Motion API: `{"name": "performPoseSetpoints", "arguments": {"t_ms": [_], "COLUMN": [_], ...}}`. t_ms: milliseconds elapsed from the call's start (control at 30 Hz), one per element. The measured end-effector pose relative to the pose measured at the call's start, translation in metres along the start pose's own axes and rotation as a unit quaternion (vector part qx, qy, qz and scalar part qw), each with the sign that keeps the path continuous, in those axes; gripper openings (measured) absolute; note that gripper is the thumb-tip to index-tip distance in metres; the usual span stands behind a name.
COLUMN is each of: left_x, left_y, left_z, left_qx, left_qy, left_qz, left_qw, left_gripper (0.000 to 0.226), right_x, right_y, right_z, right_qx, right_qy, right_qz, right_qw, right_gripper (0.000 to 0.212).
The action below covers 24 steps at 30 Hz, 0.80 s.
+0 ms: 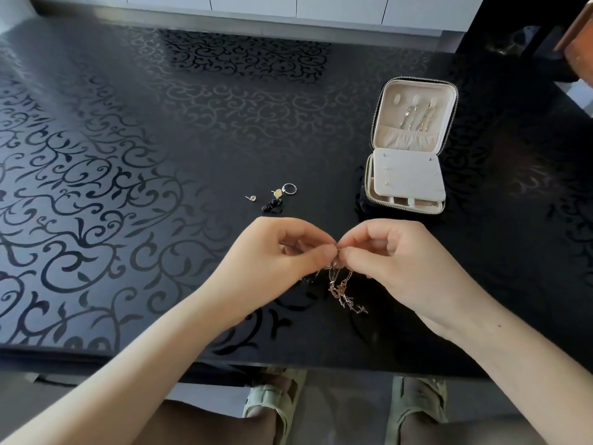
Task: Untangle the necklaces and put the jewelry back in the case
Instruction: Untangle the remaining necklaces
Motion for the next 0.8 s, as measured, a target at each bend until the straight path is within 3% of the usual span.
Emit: {"name": "performPoseSetpoints", "arguments": {"t_ms": [233,433,700,800], "left_x": [0.0,0.005,0.008,0.008], "left_y": [0.003,0.009,0.019,0.019], "left_z": [0.003,0.004,0.006,0.006], "left_qx": [0.026,-0.009,-0.084,-0.076], "left_qy": [-0.011,-0.006,0.0,-0.003], "left_qz": [0.078,0.073,-0.092,-0.095], "left_qw": [0.997,0.997,0.992,0.992], "left_gripper": [0.005,0.013,0.013,0.011], "right_x": [-0.003,0.002,-0.001,-0.002], "right_y": [0.013,0.011,0.008,0.006], "right_z": [-0.003,-0.004,-0.001,0.0], "right_qx": [-0.096,-0.111,-0.049,-0.002], "right_qy": [-0.009,0.002,0.019,0.037], "right_qz": [-0.149,-0.252,-0.207,-0.154], "right_qw": [0.984,0.961,0.977,0.987], "right_gripper": [0.01,0.009,0.014,0.017]}}
Point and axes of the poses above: each hand's wrist, its own z-axis towards the middle knuckle, its own x-axis out of the palm, y = z × x, the point moved 5 cm from there along z, towards the middle knuckle, and after that the axes turned 2 degrees about -z, right-handed, at the moved point
